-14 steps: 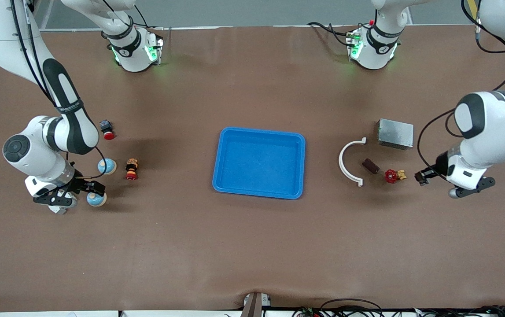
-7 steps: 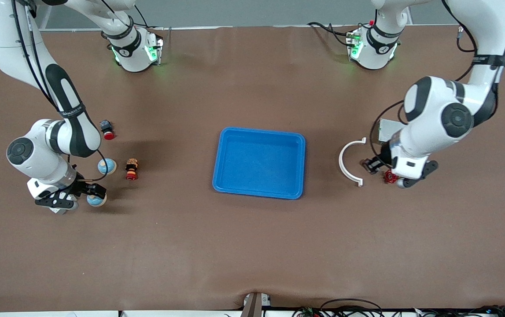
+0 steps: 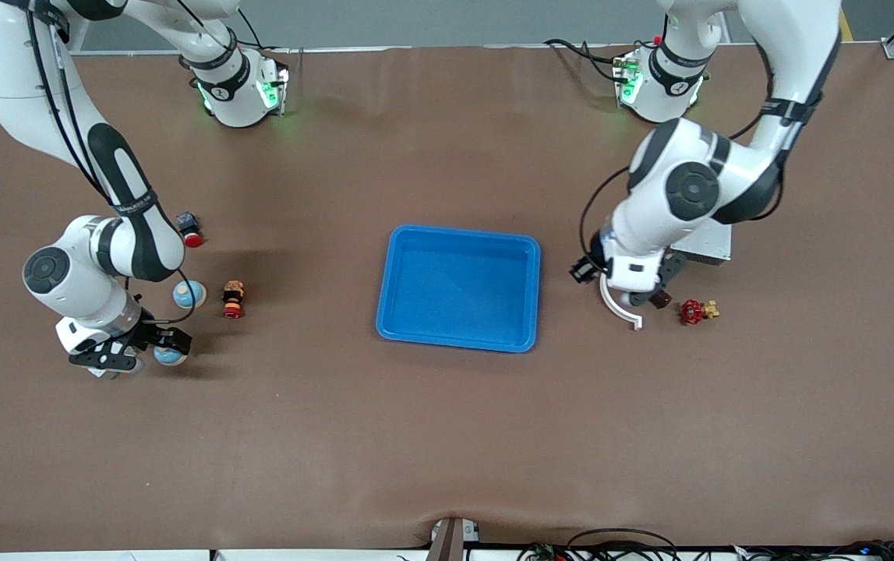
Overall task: Place electrolytic capacitor and blue bell in tray
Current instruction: 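Lift the capacitor with the left gripper while the right gripper grasps the bell, then lower the capacitor into the tray while the right gripper carries the bell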
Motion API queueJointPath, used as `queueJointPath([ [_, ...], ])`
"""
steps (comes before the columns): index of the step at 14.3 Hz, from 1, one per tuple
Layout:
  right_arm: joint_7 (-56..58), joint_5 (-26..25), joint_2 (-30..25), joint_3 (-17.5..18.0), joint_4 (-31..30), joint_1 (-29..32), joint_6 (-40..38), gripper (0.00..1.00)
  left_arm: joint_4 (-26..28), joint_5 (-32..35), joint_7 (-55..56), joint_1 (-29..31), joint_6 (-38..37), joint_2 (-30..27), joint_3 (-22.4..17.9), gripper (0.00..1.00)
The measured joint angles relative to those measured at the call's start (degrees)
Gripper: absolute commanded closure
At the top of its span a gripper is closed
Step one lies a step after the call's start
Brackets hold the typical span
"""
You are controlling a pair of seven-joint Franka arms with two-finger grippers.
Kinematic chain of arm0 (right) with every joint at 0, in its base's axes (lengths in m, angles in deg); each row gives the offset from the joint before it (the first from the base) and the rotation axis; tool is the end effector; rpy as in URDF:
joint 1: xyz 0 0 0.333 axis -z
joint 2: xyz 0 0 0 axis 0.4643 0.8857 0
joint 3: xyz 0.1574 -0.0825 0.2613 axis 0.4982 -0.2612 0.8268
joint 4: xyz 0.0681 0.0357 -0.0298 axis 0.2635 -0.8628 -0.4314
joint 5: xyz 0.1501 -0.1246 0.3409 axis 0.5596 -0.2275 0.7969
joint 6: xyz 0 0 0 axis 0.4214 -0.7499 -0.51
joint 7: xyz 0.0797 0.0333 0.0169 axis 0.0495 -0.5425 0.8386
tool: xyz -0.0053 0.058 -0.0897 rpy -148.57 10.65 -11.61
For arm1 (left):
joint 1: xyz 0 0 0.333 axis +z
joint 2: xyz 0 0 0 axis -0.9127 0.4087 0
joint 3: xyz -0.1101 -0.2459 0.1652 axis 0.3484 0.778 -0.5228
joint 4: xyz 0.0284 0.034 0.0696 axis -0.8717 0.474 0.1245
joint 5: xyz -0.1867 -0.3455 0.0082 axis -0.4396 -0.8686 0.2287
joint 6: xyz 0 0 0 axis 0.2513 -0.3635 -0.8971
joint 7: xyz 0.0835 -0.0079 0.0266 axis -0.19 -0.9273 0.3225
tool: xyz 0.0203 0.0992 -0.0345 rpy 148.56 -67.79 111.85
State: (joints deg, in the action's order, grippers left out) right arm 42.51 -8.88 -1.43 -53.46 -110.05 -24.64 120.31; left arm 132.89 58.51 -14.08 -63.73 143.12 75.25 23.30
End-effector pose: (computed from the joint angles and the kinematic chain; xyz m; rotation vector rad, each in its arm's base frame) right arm 0.6160 -0.0701 0.1829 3.1136 -0.1742 0.2211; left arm 0.5227 -0.2839 0.3334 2.8428 1.0792 -0.2200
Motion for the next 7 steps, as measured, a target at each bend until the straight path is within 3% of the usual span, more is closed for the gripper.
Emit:
queueJointPath([
  [3, 0.0, 0.0, 0.8, 0.0, 0.0, 0.0, 0.8, 0.0, 0.0, 0.0, 9.7, -4.9, 2.6, 2.2, 0.0, 1.0],
  [4, 0.0, 0.0, 0.9, 0.0, 0.0, 0.0, 0.8, 0.05, 0.0, 0.0, 12.6, -6.0, 3.9, 3.1, 0.0, 1.0],
  [5, 0.0, 0.0, 0.9, 0.0, 0.0, 0.0, 0.8, 0.6, 0.0, 0.0, 15.2, -6.9, 5.1, 4.1, 0.0, 1.0],
  [6, 0.0, 0.0, 0.9, 0.0, 0.0, 0.0, 0.8, 1.0, 0.0, 0.0, 17.4, -7.9, 6.1, 5.0, 0.0, 1.0],
  [7, -0.2, 0.0, 0.9, 0.0, 0.0, 0.0, 0.7, 1.0, 0.0, 0.0, 19.3, -8.8, 6.9, 5.7, 0.0, 1.0],
])
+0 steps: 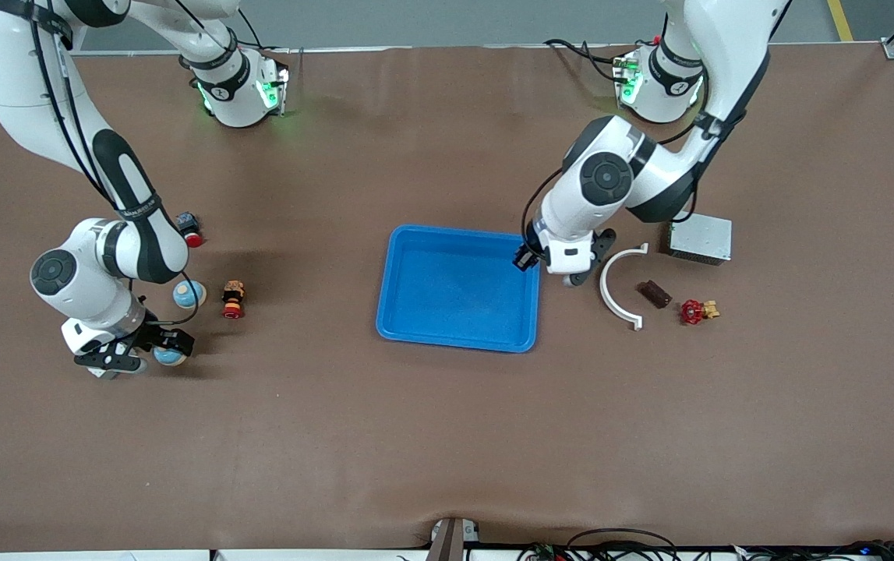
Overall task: Place electrolytic capacitor and blue bell in tray
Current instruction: 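Lower the capacitor into the tray while the right gripper carries the bell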
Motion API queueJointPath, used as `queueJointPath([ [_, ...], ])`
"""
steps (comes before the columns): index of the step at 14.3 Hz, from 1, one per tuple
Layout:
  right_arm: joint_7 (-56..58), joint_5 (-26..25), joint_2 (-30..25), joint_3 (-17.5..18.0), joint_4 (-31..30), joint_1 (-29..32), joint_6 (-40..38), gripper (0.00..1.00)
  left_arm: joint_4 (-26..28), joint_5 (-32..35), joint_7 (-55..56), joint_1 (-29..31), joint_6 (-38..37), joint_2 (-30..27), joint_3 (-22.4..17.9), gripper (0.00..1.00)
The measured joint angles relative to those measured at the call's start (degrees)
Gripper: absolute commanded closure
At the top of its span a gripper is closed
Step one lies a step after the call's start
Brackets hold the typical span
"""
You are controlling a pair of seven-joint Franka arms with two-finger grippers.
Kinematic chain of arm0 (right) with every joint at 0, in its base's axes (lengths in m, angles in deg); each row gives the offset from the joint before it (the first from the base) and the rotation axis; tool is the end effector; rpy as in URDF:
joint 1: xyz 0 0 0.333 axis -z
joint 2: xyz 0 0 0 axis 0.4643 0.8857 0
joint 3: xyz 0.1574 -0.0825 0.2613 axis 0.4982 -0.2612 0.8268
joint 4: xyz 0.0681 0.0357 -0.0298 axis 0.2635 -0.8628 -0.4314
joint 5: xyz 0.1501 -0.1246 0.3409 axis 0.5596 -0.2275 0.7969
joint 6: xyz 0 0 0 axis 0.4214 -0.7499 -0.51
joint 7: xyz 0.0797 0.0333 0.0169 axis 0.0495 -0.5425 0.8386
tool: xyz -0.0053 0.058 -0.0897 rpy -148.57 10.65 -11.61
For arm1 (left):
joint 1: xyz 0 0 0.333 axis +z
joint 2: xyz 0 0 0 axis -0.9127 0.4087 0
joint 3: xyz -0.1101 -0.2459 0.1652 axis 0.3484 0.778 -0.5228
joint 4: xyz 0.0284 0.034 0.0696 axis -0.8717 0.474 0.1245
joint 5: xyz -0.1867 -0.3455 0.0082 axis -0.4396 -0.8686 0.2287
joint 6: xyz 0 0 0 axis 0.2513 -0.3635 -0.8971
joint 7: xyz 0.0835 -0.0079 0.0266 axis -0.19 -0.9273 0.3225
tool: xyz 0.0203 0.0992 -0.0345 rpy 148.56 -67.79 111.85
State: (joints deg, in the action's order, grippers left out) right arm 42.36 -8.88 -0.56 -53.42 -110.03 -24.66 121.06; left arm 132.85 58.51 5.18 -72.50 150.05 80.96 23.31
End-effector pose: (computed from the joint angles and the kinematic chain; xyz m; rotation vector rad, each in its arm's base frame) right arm 0.6151 -0.0696 0.1750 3.1130 -0.1766 0.2183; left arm 0.4832 -0.3662 0.2925 2.6997 1.3521 -0.2876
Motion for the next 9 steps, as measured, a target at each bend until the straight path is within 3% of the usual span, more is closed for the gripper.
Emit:
queueJointPath([
  [5, -3.5, 0.0, -0.2, 0.3, 0.7, -0.8, -1.6, 1.0, 0.0, 2.2, 8.8, -4.5, 3.3, 3.1, -0.1, 1.0],
  [9, -6.2, 0.0, -3.2, 0.4, 3.5, -2.3, -12.4, 1.0, 0.0, 8.2, 14.5, -4.7, 3.4, 6.3, -0.4, 1.0],
])
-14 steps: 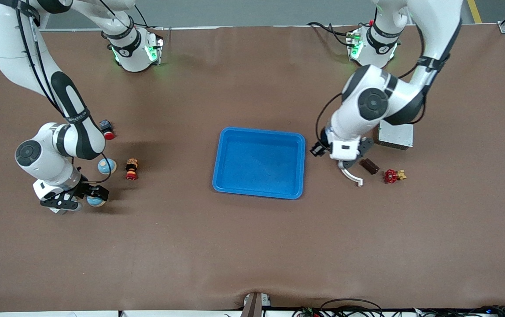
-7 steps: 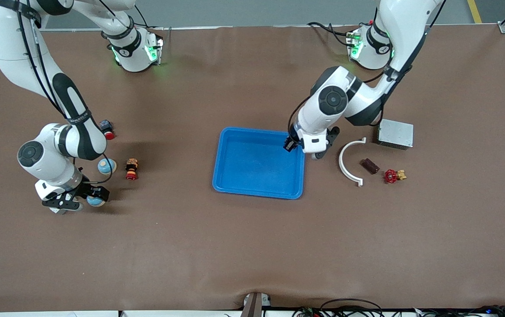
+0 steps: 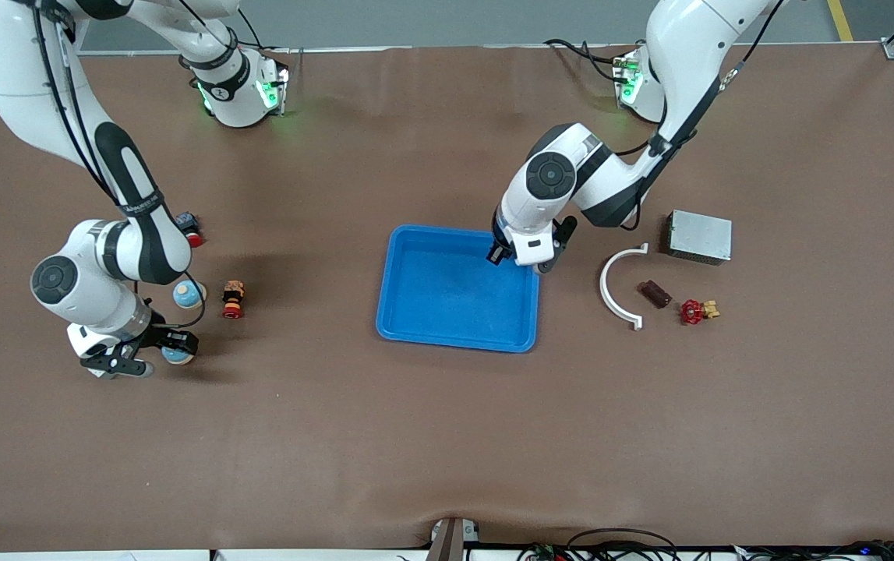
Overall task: Place electrolytic capacitor and blue bell in tray
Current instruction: 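Lower the capacitor into the tray while the right gripper carries the bell, then grasp the second capacitor with the left gripper while the right gripper lowers the bell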
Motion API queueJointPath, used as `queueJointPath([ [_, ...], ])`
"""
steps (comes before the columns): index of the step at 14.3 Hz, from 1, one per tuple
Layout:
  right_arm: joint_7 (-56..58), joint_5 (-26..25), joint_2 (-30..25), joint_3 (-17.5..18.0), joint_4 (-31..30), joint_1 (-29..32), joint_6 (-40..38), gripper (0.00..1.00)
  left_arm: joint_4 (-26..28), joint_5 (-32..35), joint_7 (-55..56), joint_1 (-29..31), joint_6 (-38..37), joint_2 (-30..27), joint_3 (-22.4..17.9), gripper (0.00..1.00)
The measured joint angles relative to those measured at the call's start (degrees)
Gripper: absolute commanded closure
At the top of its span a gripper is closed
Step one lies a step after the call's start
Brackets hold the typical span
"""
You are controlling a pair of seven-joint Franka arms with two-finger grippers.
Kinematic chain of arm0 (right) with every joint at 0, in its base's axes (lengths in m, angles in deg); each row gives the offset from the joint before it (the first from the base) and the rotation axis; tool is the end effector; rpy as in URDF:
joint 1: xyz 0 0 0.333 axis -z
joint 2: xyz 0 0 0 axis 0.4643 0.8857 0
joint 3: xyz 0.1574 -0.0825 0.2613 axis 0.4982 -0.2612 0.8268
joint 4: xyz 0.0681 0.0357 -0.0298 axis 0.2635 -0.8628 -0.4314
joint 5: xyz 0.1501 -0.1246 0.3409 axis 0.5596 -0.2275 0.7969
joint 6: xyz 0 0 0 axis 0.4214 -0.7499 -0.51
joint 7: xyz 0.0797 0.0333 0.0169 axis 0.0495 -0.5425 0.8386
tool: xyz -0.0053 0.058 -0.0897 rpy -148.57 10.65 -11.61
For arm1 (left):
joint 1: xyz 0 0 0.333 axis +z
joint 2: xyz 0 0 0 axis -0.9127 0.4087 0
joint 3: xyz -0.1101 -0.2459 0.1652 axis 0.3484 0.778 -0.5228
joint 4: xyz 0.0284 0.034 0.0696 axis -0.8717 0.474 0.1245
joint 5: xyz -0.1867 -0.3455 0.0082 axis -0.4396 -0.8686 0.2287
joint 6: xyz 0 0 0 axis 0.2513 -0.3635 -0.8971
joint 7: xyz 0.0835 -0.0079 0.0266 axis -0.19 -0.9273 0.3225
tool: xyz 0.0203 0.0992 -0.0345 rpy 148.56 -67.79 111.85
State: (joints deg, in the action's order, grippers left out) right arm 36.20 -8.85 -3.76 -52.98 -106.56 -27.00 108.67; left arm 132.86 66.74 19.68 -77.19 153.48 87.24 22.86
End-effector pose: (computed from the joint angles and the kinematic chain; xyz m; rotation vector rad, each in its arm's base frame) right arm 0.6263 -0.0382 0.2119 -3.1209 0.2694 -0.0631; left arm 0.4537 -0.4020 0.2389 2.7002 1.5077 -0.2617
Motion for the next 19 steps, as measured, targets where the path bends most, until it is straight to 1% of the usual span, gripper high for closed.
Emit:
queueJointPath([
  [3, -7.2, 0.1, -5.4, 0.3, 1.4, -2.7, -10.3, 1.0, -0.1, 0.8, 0.3, 0.1, 0.3, 1.4, -0.2, 1.0],
  [6, -22.3, 0.1, -10.4, 0.7, 1.4, -9.9, -16.6, 1.0, -0.1, 1.4, 0.6, 0.2, 0.3, 1.8, -0.2, 1.0],
  [9, -38.2, 0.1, -13.2, 0.9, 1.3, -19.4, -17.9, 1.0, -0.2, 2.3, 0.6, 0.5, 0.3, 1.9, -0.6, 0.99],
  [12, -50.2, 0.1, -13.6, 0.9, 1.2, -26.5, -17.5, 1.0, -0.7, 3.4, 0.6, 0.5, 0.3, 2.4, -1.3, 0.88],
  [13, -53.5, 0.1, -13.6, 0.9, 1.0, -28.4, -17.0, 1.0, -0.9, 3.7, 0.6, 0.4, 0.4, 2.8, -1.3, 0.69],
  [14, -56.7, 0.1, -13.6, 0.9, 0.9, -30.2, -16.4, 1.0, -1.1, 4.5, 0.6, 0.4, 0.7, 3.2, -1.4, 0.45],
  [15, -59.9, 0.1, -13.6, 0.9, 0.8, -32.0, -16.0, 1.0, -1.2, 5.6, 0.7, 0.4, 0.8, 3.6, -1.4, 0.18],
  [16, -63.1, 0.1, -13.6, 0.9, 0.7, -33.8, -15.5, 1.0, -1.3, 6.2, 0.7, 0.4, 1.0, 3.9, -1.4, 0.0],
  [19, -69.5, 0.1, -13.5, 0.9, 0.7, -38.1, -14.3, 1.0, -1.6, 7.7, 0.7, 0.5, 1.0, 4.0, -1.4, 0.0],
])
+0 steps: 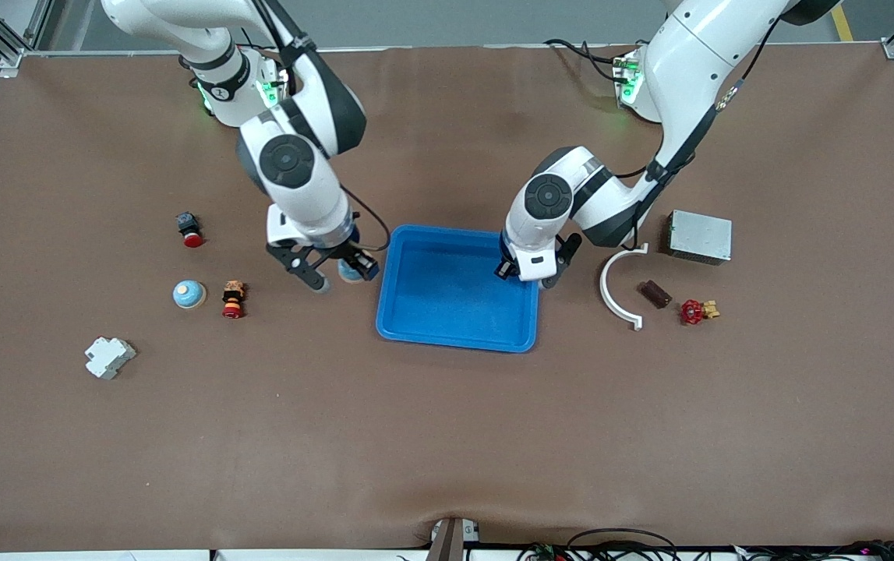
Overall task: Place electrolytic capacitor and blue bell in tray
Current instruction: 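Grasp the second capacitor with the left gripper while the right gripper lowers the bell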
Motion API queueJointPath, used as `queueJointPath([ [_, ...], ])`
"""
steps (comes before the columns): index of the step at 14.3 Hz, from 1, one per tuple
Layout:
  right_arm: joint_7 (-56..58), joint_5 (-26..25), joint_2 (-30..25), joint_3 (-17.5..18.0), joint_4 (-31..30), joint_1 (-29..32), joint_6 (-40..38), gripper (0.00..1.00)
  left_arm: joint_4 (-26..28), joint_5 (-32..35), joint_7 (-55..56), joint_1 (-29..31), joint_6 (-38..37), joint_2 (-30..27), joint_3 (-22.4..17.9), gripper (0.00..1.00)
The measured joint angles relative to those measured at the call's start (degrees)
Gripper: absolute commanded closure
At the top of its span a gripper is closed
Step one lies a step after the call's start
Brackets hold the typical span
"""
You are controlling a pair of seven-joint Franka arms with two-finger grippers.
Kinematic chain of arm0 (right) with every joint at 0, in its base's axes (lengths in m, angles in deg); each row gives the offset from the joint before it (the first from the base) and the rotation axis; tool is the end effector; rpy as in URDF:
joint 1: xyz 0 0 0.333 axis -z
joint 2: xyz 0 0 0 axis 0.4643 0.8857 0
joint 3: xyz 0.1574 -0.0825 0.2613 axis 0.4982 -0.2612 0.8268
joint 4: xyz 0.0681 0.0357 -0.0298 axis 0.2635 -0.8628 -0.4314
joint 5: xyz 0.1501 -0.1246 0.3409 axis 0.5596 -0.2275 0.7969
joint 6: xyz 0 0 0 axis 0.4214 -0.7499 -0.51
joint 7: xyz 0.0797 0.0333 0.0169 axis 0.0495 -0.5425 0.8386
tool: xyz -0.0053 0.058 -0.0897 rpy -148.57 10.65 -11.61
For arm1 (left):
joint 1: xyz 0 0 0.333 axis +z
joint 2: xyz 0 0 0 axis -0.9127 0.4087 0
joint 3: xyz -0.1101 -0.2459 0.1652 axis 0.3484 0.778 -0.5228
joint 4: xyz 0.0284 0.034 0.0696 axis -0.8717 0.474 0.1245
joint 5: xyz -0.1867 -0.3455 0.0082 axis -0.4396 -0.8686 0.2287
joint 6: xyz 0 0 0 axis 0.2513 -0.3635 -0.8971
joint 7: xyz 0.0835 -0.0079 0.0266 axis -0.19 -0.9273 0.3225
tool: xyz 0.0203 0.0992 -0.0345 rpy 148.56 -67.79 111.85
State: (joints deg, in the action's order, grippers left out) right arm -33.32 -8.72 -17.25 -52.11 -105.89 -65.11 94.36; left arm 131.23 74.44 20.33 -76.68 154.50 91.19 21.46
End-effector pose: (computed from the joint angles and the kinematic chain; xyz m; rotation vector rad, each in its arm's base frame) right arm 0.5027 0.3605 0.3410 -2.9023 1.0640 0.0109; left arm 0.4702 -0.3901 0.2108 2.7642 1.4565 -0.1728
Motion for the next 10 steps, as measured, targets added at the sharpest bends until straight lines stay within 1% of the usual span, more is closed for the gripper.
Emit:
queueJointPath([
  [2, -2.9, 0.0, 0.5, 0.0, -0.2, -2.0, 1.3, 1.0, -0.7, 1.4, 0.0, 1.1, -1.0, -1.4, -0.1, 0.0],
  [4, -5.6, -0.1, 2.2, 0.0, -0.2, -3.9, 3.0, 1.0, -1.5, 2.1, -2.6, 3.8, -4.0, -4.7, -0.1, 0.0],
  [7, -8.7, -0.1, 5.9, -0.1, 1.7, -6.1, 4.0, 1.0, -1.6, 2.1, -12.5, 9.1, -8.7, -9.8, -0.1, 0.0],
  [10, -11.5, -0.1, 9.1, -0.1, 4.1, -7.8, 4.1, 1.0, -0.7, 2.1, -22.8, 15.1, -10.4, -10.8, -0.3, 0.0],
])
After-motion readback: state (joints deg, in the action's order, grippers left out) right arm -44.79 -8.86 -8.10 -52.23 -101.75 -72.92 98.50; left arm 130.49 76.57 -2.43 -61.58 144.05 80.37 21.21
